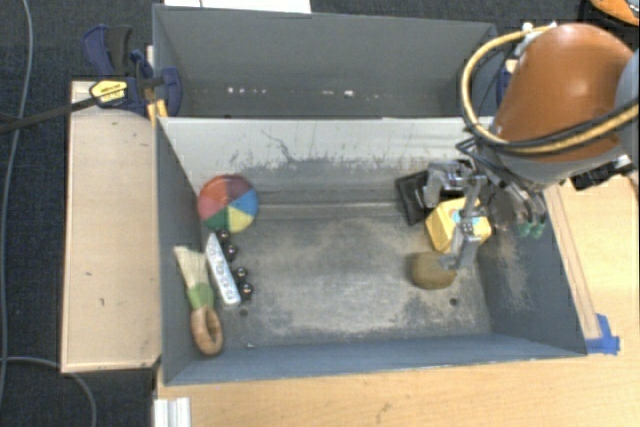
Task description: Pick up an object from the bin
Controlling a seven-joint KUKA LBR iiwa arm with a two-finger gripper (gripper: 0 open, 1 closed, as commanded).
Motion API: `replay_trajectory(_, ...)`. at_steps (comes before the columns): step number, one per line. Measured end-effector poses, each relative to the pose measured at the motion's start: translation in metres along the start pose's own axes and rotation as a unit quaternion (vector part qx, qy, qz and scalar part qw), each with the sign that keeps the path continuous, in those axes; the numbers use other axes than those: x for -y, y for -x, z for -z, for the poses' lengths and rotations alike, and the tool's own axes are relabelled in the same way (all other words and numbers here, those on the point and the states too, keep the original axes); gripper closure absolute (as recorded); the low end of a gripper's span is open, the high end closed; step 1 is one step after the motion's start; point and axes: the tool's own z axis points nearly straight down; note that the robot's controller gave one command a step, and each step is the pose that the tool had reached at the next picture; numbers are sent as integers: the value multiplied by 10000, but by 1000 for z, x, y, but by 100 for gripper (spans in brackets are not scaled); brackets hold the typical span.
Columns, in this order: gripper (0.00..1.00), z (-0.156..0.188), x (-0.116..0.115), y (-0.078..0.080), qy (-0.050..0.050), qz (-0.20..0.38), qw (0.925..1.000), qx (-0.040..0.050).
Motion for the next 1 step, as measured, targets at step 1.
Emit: replay_trajectory(1,0,-39,15,8,-1,-183,9998,48)
